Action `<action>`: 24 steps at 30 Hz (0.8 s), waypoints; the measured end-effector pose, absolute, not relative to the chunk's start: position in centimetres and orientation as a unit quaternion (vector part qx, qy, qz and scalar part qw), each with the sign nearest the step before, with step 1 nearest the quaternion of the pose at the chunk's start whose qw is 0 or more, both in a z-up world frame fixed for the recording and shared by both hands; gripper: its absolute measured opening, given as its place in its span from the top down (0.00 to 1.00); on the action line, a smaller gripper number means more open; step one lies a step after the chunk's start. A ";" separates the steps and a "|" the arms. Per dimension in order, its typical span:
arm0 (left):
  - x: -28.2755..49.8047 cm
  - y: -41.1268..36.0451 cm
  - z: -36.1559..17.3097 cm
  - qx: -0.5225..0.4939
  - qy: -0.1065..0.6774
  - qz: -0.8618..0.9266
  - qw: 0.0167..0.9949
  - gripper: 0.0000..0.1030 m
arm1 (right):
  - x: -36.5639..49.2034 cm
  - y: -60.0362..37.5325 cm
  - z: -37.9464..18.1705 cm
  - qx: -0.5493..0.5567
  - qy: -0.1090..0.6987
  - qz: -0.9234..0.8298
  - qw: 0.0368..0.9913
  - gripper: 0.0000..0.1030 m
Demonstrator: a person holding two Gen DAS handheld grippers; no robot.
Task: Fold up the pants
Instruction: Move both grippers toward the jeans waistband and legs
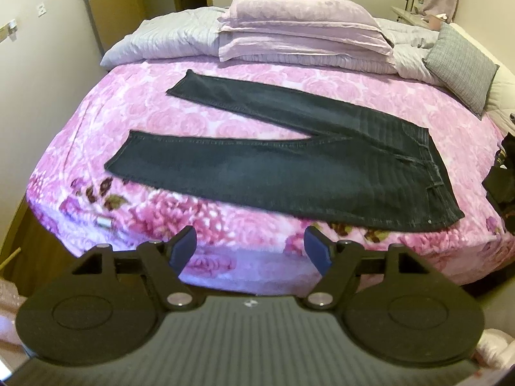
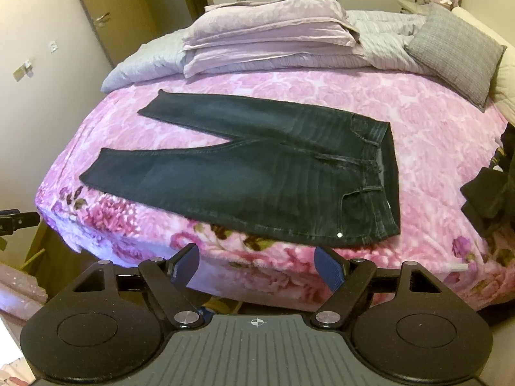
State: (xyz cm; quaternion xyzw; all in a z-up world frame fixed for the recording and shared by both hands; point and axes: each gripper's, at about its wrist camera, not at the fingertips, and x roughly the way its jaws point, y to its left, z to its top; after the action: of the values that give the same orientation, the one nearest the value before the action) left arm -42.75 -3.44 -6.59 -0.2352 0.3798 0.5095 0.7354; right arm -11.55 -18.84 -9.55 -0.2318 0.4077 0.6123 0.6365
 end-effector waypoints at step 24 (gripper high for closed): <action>-32.5 34.2 -14.0 -0.143 0.453 0.335 0.814 0.22 | -3.7 3.6 -15.9 -0.166 0.467 0.461 0.736 0.27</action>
State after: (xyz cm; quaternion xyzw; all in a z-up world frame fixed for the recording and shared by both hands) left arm -32.49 34.19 -14.00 -0.1428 0.4529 0.3354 0.8136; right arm -3.67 3.60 -15.90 -0.1656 0.4667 0.4609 0.7364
